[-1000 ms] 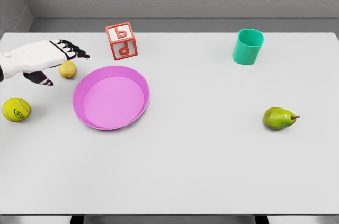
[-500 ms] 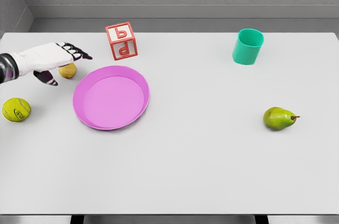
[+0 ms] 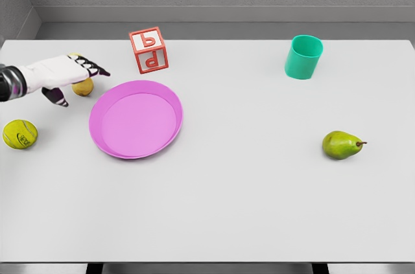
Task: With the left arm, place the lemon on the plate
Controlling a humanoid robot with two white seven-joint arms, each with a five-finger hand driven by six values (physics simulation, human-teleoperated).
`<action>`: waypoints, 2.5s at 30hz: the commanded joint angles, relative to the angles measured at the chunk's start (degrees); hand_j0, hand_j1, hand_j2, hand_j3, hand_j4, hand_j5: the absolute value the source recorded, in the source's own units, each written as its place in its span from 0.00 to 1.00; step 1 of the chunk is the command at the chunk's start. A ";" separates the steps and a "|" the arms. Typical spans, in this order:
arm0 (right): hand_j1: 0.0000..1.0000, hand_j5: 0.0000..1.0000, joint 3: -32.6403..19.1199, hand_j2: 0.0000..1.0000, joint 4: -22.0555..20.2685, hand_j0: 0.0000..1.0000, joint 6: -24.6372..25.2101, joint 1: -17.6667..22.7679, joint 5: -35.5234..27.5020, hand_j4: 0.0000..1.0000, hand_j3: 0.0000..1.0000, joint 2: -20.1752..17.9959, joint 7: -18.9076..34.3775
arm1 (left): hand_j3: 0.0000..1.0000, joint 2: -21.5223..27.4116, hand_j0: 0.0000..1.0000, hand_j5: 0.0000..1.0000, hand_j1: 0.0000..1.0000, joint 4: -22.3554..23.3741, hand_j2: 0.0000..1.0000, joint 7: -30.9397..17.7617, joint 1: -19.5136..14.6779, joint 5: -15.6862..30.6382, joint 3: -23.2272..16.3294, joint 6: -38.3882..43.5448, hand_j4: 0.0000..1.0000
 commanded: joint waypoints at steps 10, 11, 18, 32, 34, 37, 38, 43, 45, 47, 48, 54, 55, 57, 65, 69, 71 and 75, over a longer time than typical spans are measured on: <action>1.00 1.00 -0.01 1.00 0.00 1.00 0.00 0.00 0.00 1.00 1.00 0.00 0.05 | 1.00 -1.86 1.00 1.00 1.00 3.87 1.00 0.03 -2.81 -2.48 -2.36 0.15 1.00; 1.00 1.00 -0.01 1.00 0.00 1.00 0.00 0.00 0.00 1.00 1.00 0.00 -0.03 | 1.00 -1.86 1.00 1.00 1.00 4.30 1.00 0.03 -2.81 -2.57 -2.27 0.15 1.00; 1.00 1.00 -0.01 1.00 0.00 1.00 0.00 0.00 0.00 1.00 1.00 0.00 0.05 | 1.00 -1.86 1.00 1.00 1.00 5.18 1.00 0.03 -2.90 -3.89 -2.27 0.15 1.00; 1.00 1.00 -0.01 1.00 0.00 1.00 0.00 0.00 0.00 1.00 1.00 0.00 0.05 | 1.00 -3.61 1.00 1.00 1.00 9.58 1.00 0.03 -5.71 -5.03 -2.53 0.15 1.00; 1.00 1.00 -0.01 1.00 0.00 1.00 0.00 0.00 0.00 1.00 1.00 0.00 0.05 | 1.00 -4.05 1.00 1.00 1.00 10.02 1.00 0.03 -6.77 -5.03 -3.76 0.15 1.00; 1.00 1.00 -0.01 1.00 0.00 1.00 0.00 0.00 0.00 1.00 1.00 0.00 -0.03 | 1.00 -4.67 1.00 1.00 1.00 10.19 1.00 0.03 -6.94 -5.03 -3.76 0.15 1.00; 1.00 1.00 -0.01 1.00 0.00 1.00 0.00 0.00 0.00 1.00 1.00 0.00 -0.03 | 1.00 -4.84 1.00 1.00 1.00 10.19 1.00 0.03 -6.94 -5.03 -3.85 0.15 1.00; 1.00 1.00 -0.01 1.00 0.00 1.00 0.00 0.00 0.00 1.00 1.00 0.00 0.05 | 1.00 -5.20 1.00 1.00 1.00 11.16 1.00 0.03 -6.94 -7.85 -4.12 0.15 1.00; 1.00 1.00 -0.01 1.00 0.00 1.00 0.00 0.00 0.00 1.00 1.00 0.00 -0.03 | 1.00 -5.20 1.00 1.00 1.00 11.25 1.00 0.03 -6.94 -7.93 -4.12 0.15 1.00; 1.00 1.00 -0.01 1.00 0.00 1.00 0.00 0.00 0.00 1.00 1.00 0.00 0.05 | 1.00 -5.28 1.00 1.00 1.00 12.48 1.00 0.03 -6.94 -7.94 -4.20 0.15 1.00; 1.00 1.00 -0.01 1.00 0.00 1.00 0.00 0.00 0.00 1.00 1.00 0.00 0.05 | 1.00 -5.28 1.00 1.00 1.00 12.48 1.00 0.03 -6.94 -7.94 -4.20 0.15 1.00; 1.00 1.00 -0.01 1.00 0.00 1.00 0.00 0.00 0.00 1.00 1.00 0.00 0.05 | 1.00 -5.28 1.00 1.00 1.00 12.57 1.00 0.03 -7.38 -7.94 -4.20 0.15 1.00; 1.00 1.00 -0.01 1.00 0.00 1.00 0.00 0.00 0.00 1.00 1.00 0.00 -0.03 | 1.00 -5.28 1.00 1.00 1.00 12.57 1.00 0.03 -7.47 -7.94 -4.20 0.15 1.00; 1.00 1.00 -0.01 1.00 0.00 1.00 0.00 0.00 0.00 1.00 1.00 0.00 0.05 | 1.00 -5.28 1.00 1.00 1.00 12.66 1.00 0.03 -7.73 -7.94 -4.20 0.15 1.00; 1.00 1.00 -0.01 1.00 0.00 1.00 0.00 0.00 0.00 1.00 1.00 0.00 0.05 | 0.96 -5.72 0.96 0.96 0.96 13.45 0.96 0.03 -8.44 -7.94 -5.79 0.15 0.96; 1.00 1.00 -0.01 1.00 0.00 1.00 0.00 0.00 0.00 1.00 1.00 0.00 -0.03 | 0.86 -5.72 0.86 0.86 0.86 14.15 0.86 0.03 -8.88 -7.94 -7.28 0.15 0.86; 1.00 1.00 -0.01 1.00 0.00 1.00 0.00 0.00 0.00 1.00 1.00 0.00 -0.03 | 0.86 -5.72 0.86 0.86 0.86 14.15 0.86 0.03 -8.88 -8.02 -7.45 0.15 0.86; 1.00 1.00 -0.01 1.00 0.00 1.00 0.00 0.00 0.00 1.00 1.00 0.00 0.05 | 0.84 -5.64 0.84 0.84 0.84 14.24 0.84 0.03 -8.97 -9.17 -7.72 0.15 0.84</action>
